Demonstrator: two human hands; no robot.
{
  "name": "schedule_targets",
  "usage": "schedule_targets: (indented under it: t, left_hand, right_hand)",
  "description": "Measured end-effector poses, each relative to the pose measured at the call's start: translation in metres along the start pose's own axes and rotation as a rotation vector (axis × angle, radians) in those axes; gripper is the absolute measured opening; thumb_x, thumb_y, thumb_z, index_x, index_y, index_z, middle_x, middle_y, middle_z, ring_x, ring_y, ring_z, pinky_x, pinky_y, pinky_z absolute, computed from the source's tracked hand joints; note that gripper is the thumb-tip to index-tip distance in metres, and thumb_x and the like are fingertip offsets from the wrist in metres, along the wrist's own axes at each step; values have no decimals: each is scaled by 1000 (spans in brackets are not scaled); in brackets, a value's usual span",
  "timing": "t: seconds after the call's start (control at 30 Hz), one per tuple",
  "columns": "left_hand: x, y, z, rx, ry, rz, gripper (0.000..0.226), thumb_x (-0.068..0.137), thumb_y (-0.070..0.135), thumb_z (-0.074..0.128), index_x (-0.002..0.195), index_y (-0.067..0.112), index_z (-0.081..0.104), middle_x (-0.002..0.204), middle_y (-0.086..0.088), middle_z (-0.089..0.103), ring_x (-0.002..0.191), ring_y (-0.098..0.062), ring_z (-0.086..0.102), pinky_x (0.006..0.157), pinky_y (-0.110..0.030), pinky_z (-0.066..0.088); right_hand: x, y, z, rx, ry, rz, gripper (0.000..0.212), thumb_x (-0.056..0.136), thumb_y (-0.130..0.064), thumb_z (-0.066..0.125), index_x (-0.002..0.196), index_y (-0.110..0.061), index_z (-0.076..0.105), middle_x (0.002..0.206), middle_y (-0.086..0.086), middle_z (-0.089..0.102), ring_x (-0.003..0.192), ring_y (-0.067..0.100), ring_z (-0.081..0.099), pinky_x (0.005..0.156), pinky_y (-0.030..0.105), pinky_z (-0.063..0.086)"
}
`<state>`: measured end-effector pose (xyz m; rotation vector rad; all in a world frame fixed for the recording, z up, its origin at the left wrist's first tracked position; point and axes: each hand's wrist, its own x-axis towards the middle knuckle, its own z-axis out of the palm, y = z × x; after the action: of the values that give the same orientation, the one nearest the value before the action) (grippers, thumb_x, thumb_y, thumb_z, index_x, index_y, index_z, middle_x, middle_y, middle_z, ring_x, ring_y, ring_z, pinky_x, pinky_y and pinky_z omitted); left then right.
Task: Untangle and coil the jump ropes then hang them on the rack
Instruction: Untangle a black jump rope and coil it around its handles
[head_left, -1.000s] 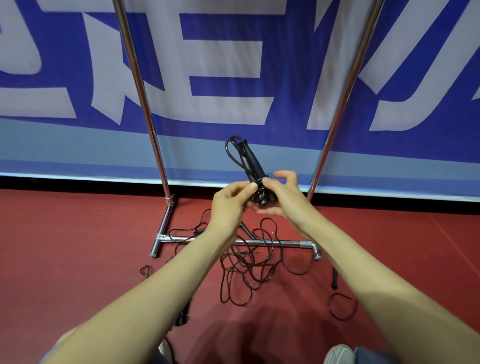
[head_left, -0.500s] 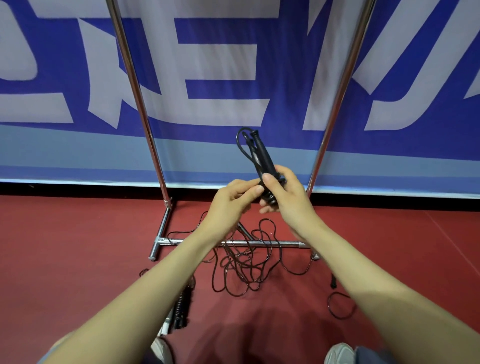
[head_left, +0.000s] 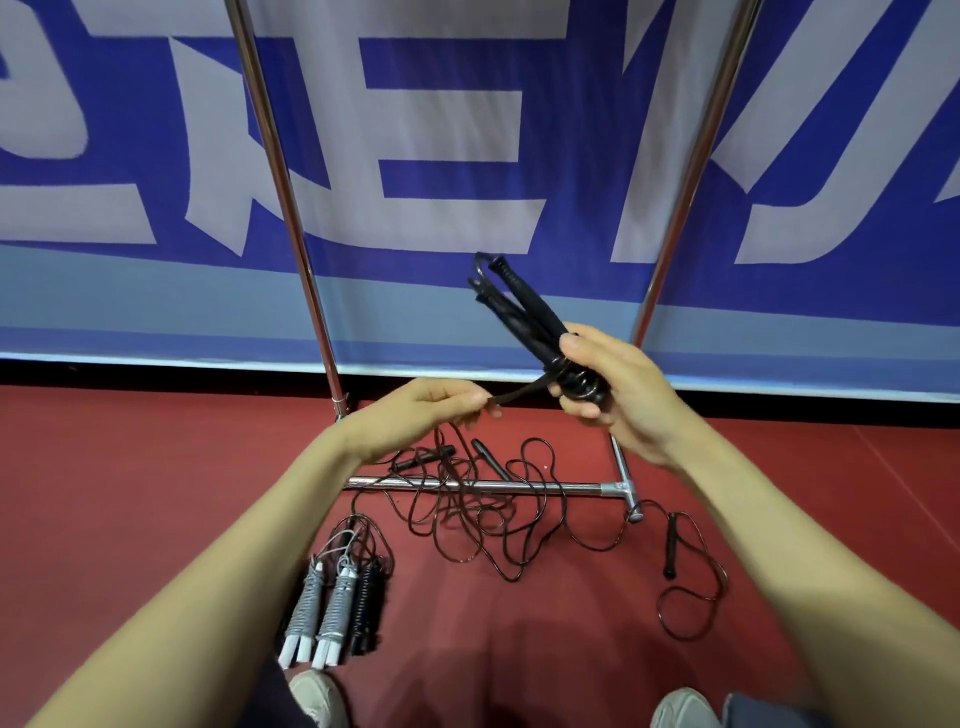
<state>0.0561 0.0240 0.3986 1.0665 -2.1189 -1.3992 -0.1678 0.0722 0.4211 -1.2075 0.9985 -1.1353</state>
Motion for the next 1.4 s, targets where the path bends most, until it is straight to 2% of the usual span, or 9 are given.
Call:
schedule_targets:
  t: [0.2, 0.37, 0.53, 0.67, 0.77, 0.9, 1.07, 1.2, 1.4]
  left_hand:
    - [-4, -2, -11, 103, 91, 97, 19, 87, 6, 65, 94, 21, 73, 93, 1, 72, 86, -13, 67, 79, -24, 51]
    - [4, 10, 8, 174, -12, -12, 9, 77, 26, 78, 82, 19, 76, 74, 2, 68, 63, -7, 50, 64, -22, 40]
    - [14, 22, 28, 110, 209, 21, 10, 88, 26, 69, 79, 20, 71, 61, 7, 61, 47, -4, 47, 52, -18, 41]
    - [19, 30, 49, -234, 189, -12, 5, 99, 16, 52, 102, 14, 54, 72, -2, 59, 43, -9, 36, 44, -24, 41]
    - [22, 30, 58, -387, 170, -99, 27, 103, 31, 41, 101, 8, 56, 68, -4, 62, 44, -9, 31, 45, -22, 31]
    - [21, 27, 50, -481, 157, -114, 34, 99, 31, 49, 100, 5, 70, 64, 4, 58, 53, -8, 37, 55, -20, 33]
    - [15, 28, 54, -249, 316, 117, 25, 97, 25, 55, 96, 5, 71, 61, 4, 52, 55, -9, 45, 59, -15, 39]
    - [14, 24, 53, -425, 133, 28, 26, 97, 27, 53, 87, 8, 67, 58, 1, 48, 50, -13, 46, 58, -22, 41]
    - [14, 15, 46, -475, 55, -14, 17, 89, 27, 57, 86, 14, 67, 58, 3, 52, 51, -10, 42, 56, -22, 35]
  right_hand:
    - [-13, 4, -3, -272, -425, 235, 30, 91, -27, 61, 98, -13, 35, 72, 10, 57, 49, 13, 39, 45, 24, 20]
    - [-15, 8, -3, -626, -580, 453, 27, 94, -25, 60, 103, -12, 38, 73, 8, 58, 51, 12, 44, 45, 19, 31]
    - [-5, 20, -10, -937, -149, 221, 27, 94, -34, 59, 104, -17, 41, 69, -1, 60, 52, 11, 52, 52, 24, 43]
    - [0, 25, -11, -1126, 110, 34, 36, 98, -38, 50, 130, -23, 41, 98, 3, 62, 82, 21, 54, 70, 33, 38]
    - [1, 25, -11, -1046, 179, -21, 41, 100, -34, 48, 139, -23, 41, 126, 7, 57, 110, 22, 51, 81, 27, 32]
    - [-1, 22, -11, -1004, 194, -81, 44, 100, -34, 49, 142, -23, 39, 132, 6, 55, 116, 20, 50, 84, 24, 31]
    - [-1, 18, -8, -960, 178, -43, 36, 97, -41, 50, 124, -19, 38, 75, -2, 53, 64, 14, 51, 56, 27, 35]
    - [0, 17, -9, -749, 186, -74, 24, 96, -34, 55, 113, -22, 43, 74, 4, 58, 57, 17, 52, 58, 32, 43]
    - [-7, 7, -8, -290, -91, -14, 22, 96, -15, 53, 117, -10, 47, 72, 7, 55, 54, 14, 48, 46, 23, 37]
